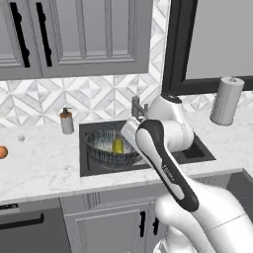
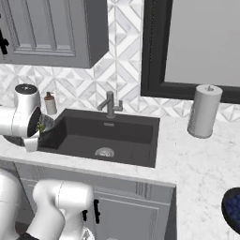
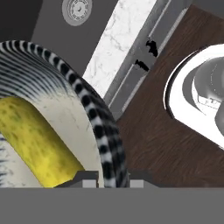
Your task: Pick the cucumber from the sink and place it in the bowl. Then pick the bowl and place it in the microwave. Then close the microwave door and press the start button.
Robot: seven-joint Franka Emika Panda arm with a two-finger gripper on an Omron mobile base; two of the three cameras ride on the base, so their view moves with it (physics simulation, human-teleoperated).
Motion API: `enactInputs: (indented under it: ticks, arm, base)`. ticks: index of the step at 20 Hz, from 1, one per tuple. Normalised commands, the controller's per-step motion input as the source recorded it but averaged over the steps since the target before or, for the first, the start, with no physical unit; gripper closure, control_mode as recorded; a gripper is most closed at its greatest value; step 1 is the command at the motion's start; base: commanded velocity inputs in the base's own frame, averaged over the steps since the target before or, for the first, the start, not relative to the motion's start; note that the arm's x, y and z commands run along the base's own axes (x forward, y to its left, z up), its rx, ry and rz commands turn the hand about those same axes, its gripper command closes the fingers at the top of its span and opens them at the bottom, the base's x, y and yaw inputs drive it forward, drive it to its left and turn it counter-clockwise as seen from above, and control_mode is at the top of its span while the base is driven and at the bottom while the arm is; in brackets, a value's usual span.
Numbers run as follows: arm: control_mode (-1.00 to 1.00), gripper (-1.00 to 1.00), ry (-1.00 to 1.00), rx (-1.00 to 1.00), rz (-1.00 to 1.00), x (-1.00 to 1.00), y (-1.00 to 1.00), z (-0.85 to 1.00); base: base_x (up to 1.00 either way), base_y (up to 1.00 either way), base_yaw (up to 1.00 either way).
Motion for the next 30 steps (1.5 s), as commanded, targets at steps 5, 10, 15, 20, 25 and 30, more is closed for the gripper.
enactInputs:
  ticks: [5, 10, 15, 20, 25, 30]
  arm:
    - [1.0, 1.0, 0.0, 0.0, 0.0, 0.0, 0.0, 0.0]
    - [1.0, 1.0, 0.0, 0.0, 0.0, 0.0, 0.0, 0.0]
    - [1.0, 1.0, 0.0, 0.0, 0.0, 0.0, 0.0, 0.0]
    - [1.0, 1.0, 0.0, 0.0, 0.0, 0.0, 0.0, 0.0]
    - [1.0, 1.0, 0.0, 0.0, 0.0, 0.0, 0.0, 0.0]
    - [1.0, 1.0, 0.0, 0.0, 0.0, 0.0, 0.0, 0.0]
  base:
    - [-0.73, 0.83, -0.17]
    - [-0.65, 0.32, -0.69]
    - [-0.57, 0.11, -0.87]
    - [-0.35, 0.0, -0.84]
    - [-0.05, 0.0, -0.77]
    - [0.0, -0.02, -0.76]
